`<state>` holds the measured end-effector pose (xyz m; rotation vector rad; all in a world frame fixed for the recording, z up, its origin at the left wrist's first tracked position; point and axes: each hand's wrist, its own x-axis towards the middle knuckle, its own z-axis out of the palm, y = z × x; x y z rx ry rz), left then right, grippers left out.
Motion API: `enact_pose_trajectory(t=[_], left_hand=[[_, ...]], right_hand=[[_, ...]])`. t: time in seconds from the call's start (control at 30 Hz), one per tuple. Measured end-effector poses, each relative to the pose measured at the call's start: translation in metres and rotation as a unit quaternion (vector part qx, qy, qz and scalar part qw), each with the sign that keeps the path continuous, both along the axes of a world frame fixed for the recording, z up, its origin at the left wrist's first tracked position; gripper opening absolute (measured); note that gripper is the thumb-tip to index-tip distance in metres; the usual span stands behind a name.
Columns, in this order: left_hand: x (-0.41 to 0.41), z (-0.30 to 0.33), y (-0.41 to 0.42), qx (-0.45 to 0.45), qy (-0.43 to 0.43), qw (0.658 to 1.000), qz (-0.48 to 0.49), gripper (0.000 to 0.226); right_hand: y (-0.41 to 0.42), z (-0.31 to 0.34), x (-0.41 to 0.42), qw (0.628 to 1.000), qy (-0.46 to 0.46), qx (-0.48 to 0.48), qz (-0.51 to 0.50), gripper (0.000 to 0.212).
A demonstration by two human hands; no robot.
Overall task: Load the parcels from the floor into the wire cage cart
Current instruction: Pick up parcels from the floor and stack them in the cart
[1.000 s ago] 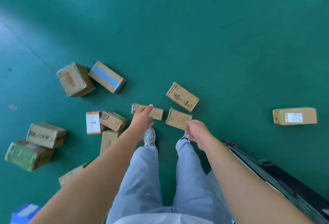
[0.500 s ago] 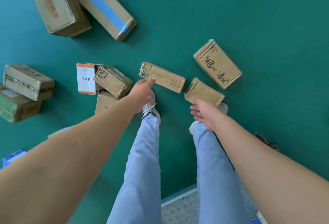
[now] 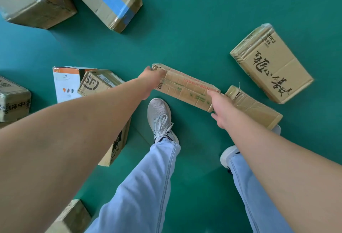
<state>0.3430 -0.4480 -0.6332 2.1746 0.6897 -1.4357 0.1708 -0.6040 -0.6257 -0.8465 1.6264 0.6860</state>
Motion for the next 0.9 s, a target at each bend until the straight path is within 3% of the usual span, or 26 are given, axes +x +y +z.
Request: enact_pose_trajectory(t=[0.17, 0.4, 0.47, 0.6, 0.7, 0.9], left_hand=[[-0.004, 0.021, 0.002, -0.008, -0.002, 0.997, 0.082, 0.062], [-0.005, 0.169, -0.004, -0.061, -0.013, 0.967, 0.245, 0.051], [-0.004, 0.225, -0.012, -0.083, -0.018, 0.966, 0.245, 0.05], [-0.002, 0.35, -0.034, -0.132, -0.016, 0.97, 0.203, 0.048], [-0.004, 0.434, -0.047, -0.163, -0.008, 0.974, 0.155, 0.053], [-0.032, 0.569, -0.073, -0.209, 0.016, 0.976, 0.056, 0.049]], right_hand=[[0.007, 0.027, -0.008, 0.999, 0.007, -0.023, -0.034, 0.068], [0.001, 0.183, -0.013, 0.986, -0.003, -0.04, -0.159, 0.094], [-0.006, 0.239, -0.015, 0.98, -0.02, -0.039, -0.192, 0.088], [-0.023, 0.366, -0.024, 0.971, -0.039, -0.074, -0.222, 0.056], [-0.031, 0.451, -0.037, 0.96, -0.055, -0.095, -0.257, 0.058], [-0.026, 0.58, -0.087, 0.897, -0.123, -0.141, -0.401, 0.036]])
